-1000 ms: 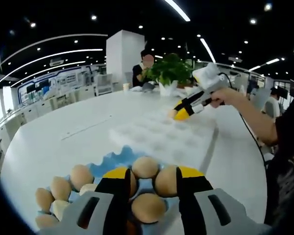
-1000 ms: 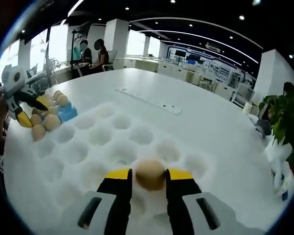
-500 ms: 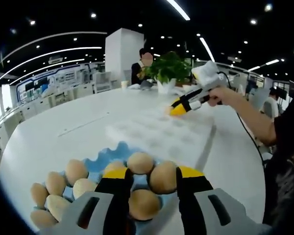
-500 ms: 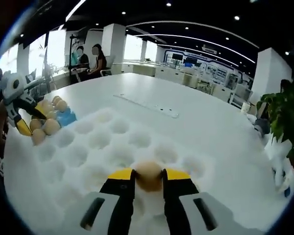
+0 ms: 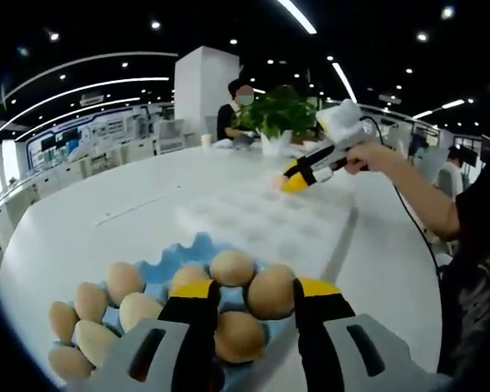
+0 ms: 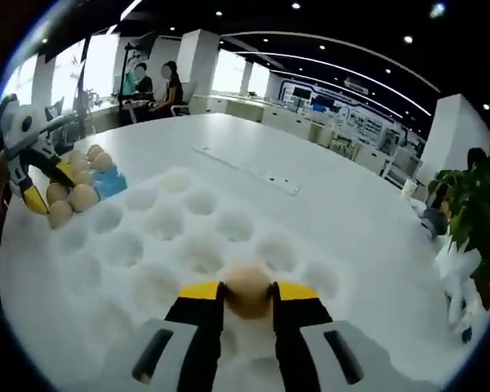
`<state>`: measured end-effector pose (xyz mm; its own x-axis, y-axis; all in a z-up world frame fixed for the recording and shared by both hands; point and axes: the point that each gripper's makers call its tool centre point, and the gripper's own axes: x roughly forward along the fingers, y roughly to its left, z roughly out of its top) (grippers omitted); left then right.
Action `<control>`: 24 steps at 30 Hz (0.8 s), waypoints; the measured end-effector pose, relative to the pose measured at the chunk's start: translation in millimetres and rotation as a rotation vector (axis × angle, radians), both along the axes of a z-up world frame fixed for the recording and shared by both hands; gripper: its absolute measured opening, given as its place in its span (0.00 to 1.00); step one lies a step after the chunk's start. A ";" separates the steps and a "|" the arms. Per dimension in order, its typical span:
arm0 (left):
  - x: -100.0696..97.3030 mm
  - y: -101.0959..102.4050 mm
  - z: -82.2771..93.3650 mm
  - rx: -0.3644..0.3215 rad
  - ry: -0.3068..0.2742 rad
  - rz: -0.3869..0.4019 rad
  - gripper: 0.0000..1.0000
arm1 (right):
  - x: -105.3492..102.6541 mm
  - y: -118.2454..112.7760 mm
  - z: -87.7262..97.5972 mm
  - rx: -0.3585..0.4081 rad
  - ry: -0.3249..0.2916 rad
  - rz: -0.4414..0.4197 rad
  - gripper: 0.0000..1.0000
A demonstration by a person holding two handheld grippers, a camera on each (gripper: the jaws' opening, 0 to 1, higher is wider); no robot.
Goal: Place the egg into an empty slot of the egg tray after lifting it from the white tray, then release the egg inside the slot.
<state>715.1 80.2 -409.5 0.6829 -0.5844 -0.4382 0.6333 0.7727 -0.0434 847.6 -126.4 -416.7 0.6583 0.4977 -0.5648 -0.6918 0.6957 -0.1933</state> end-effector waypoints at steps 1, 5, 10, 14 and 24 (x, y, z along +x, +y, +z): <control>0.1 0.1 0.0 -0.001 0.000 0.000 0.38 | -0.2 1.5 -0.1 0.002 0.004 -0.004 0.25; 0.9 -1.1 0.0 0.000 -0.001 -0.004 0.38 | 0.3 2.4 -2.7 0.018 0.046 -0.002 0.25; 1.4 -3.4 -0.3 0.000 -0.003 -0.004 0.38 | 9.3 -1.1 -3.9 0.030 0.064 0.004 0.25; 1.1 -3.1 0.2 0.002 -0.004 -0.003 0.38 | 9.8 -2.3 -3.8 0.040 0.059 0.006 0.25; 0.6 -0.5 1.1 0.003 -0.005 0.002 0.38 | 4.9 8.8 29.7 0.177 -0.034 0.037 0.02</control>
